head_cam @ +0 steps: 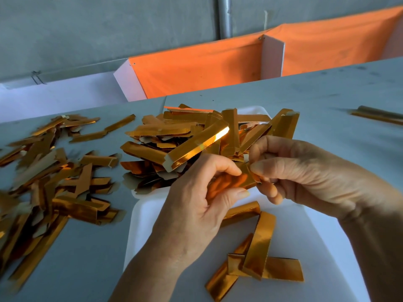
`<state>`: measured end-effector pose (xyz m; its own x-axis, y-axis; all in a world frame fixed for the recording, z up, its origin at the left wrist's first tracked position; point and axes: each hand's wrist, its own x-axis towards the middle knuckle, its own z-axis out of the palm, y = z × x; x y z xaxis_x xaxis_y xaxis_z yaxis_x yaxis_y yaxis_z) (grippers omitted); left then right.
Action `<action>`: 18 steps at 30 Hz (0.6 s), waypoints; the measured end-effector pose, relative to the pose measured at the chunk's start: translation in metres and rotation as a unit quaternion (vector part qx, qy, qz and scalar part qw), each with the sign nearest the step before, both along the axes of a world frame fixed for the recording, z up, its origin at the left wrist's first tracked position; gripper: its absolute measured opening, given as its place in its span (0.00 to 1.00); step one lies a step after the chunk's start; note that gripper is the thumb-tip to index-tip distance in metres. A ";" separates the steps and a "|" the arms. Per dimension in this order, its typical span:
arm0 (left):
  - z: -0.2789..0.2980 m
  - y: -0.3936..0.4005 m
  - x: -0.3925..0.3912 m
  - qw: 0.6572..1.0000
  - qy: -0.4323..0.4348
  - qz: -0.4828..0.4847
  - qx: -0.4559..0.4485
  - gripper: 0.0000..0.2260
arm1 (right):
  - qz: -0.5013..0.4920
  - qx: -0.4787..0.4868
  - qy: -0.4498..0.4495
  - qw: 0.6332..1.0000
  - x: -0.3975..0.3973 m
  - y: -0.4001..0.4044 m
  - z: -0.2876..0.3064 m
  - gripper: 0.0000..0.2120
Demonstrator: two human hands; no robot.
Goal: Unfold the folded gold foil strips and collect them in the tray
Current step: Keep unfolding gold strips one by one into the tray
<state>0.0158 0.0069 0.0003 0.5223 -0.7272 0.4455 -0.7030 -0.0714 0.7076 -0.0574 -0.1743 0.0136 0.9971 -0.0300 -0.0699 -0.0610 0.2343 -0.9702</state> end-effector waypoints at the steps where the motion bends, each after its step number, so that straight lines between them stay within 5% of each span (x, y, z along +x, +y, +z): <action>1: 0.000 0.000 0.000 1.000 -0.008 0.001 0.003 0.09 | -0.002 -0.010 0.002 1.000 0.000 0.000 0.000 0.07; 12: 0.000 0.000 0.000 1.000 0.005 0.006 -0.006 0.08 | -0.024 -0.024 -0.004 0.999 -0.002 0.001 0.002 0.05; 18: 0.001 -0.002 -0.001 0.997 -0.074 0.015 0.001 0.07 | -0.029 -0.066 -0.002 0.997 -0.001 0.003 0.003 0.07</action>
<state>0.0150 0.0049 0.0017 0.4732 -0.7124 0.5182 -0.7970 -0.0956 0.5964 -0.0586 -0.1709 0.0164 0.9936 -0.0971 -0.0582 -0.0478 0.1068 -0.9931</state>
